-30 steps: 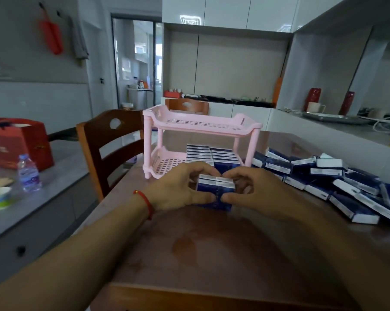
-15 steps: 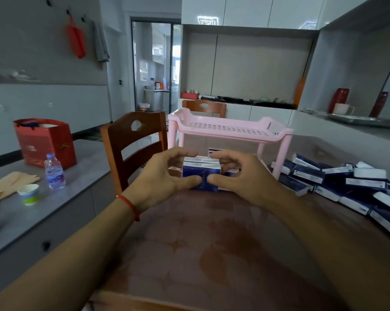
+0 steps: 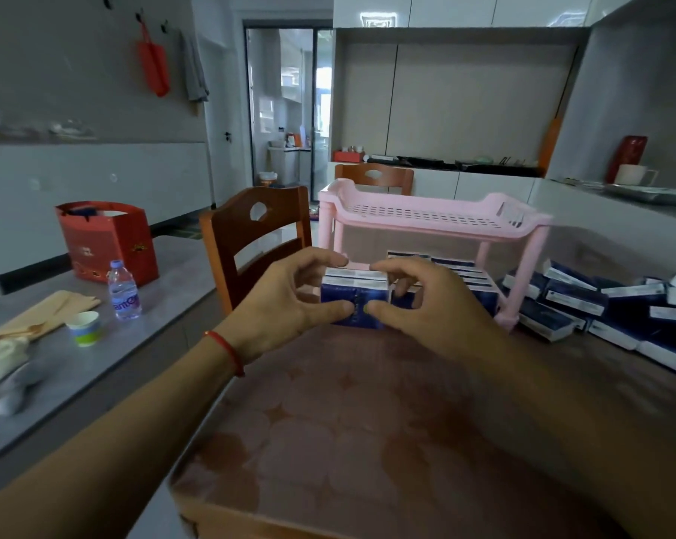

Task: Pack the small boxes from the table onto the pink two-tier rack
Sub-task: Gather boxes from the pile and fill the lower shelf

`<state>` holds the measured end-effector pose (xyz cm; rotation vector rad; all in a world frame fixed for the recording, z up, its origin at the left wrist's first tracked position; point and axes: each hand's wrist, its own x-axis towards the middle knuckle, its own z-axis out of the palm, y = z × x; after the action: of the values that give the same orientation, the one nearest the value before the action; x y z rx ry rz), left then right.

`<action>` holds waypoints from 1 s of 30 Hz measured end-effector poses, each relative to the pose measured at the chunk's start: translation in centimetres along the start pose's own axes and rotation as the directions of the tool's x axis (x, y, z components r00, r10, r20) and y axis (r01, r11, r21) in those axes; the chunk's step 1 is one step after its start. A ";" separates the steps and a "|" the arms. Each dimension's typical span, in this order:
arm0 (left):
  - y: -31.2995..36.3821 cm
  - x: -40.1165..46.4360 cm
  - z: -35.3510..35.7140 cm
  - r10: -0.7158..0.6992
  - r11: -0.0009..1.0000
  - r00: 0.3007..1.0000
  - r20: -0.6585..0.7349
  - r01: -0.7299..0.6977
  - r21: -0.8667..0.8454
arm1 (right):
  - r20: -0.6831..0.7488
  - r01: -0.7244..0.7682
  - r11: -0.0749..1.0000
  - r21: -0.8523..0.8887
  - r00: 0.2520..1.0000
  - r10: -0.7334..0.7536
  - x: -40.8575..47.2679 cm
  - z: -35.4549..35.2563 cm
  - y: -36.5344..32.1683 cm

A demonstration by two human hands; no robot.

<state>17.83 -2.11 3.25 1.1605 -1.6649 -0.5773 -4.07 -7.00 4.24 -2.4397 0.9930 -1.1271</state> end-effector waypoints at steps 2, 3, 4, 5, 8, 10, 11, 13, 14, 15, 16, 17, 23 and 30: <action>-0.1 0.2 0.5 0.077 0.985 0.993 -0.090 -0.062 0.161 | 0.020 -0.054 0.998 0.026 0.998 0.053 0.6 -1.2 0.5; -0.1 0.2 0.8 0.126 0.967 0.980 -0.153 -0.087 0.239 | 0.034 -0.082 0.996 0.039 0.996 0.081 0.9 -1.6 0.7; -0.1 0.1 1.1 0.171 0.951 0.959 -0.225 -0.101 0.293 | 0.042 -0.105 0.993 0.047 0.994 0.103 1.2 -1.9 0.9; -0.3 0.0 1.4 0.200 0.941 0.934 -0.296 -0.099 0.324 | 0.041 -0.123 0.991 0.054 0.992 0.121 1.5 -2.0 1.0; -1.2 0.0 1.8 0.192 0.934 0.906 -0.377 -0.051 0.355 | 0.018 -0.162 0.984 0.073 0.987 0.162 2.6 -1.6 1.4; -1.9 0.1 2.0 0.081 0.948 0.936 -0.341 0.034 0.317 | 0.049 -0.195 0.978 0.067 0.980 0.192 3.4 -1.3 1.9; -2.2 0.2 2.1 0.024 0.954 0.947 -0.319 0.074 0.292 | 0.071 -0.212 0.976 0.057 0.975 0.208 3.9 -1.1 2.2; -2.6 0.5 2.2 -0.033 0.956 0.965 -0.259 0.106 0.274 | 0.107 -0.232 0.971 0.046 0.968 0.227 4.7 -0.8 2.6; -2.8 0.7 2.2 -0.048 0.956 0.973 -0.224 0.110 0.273 | 0.121 -0.232 0.972 0.036 0.967 0.226 5.2 -0.7 2.7; -2.8 0.7 2.3 -0.064 0.956 0.979 -0.192 0.115 0.270 | 0.132 -0.224 0.975 0.014 0.966 0.220 5.6 -0.6 2.9; -2.9 0.8 2.3 -0.078 0.958 0.983 -0.165 0.120 0.261 | 0.142 -0.214 0.977 -0.017 0.966 0.214 6.0 -0.5 3.1; -2.9 0.9 2.3 -0.095 0.959 0.985 -0.142 0.129 0.253 | 0.151 -0.208 0.977 -0.042 0.966 0.212 6.5 -0.3 3.3; -3.1 1.0 2.5 -0.106 0.947 0.989 -0.098 0.131 0.293 | 0.194 -0.268 0.958 -0.099 0.939 0.283 9.2 1.1 3.9; -3.3 0.9 2.5 -0.108 0.945 0.990 -0.096 0.132 0.298 | 0.225 -0.287 0.912 -0.293 0.906 0.357 11.0 1.6 4.7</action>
<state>16.88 -4.69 0.05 1.4963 -1.6620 -0.3509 -0.03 -18.06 7.05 -2.4025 1.4557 -0.5610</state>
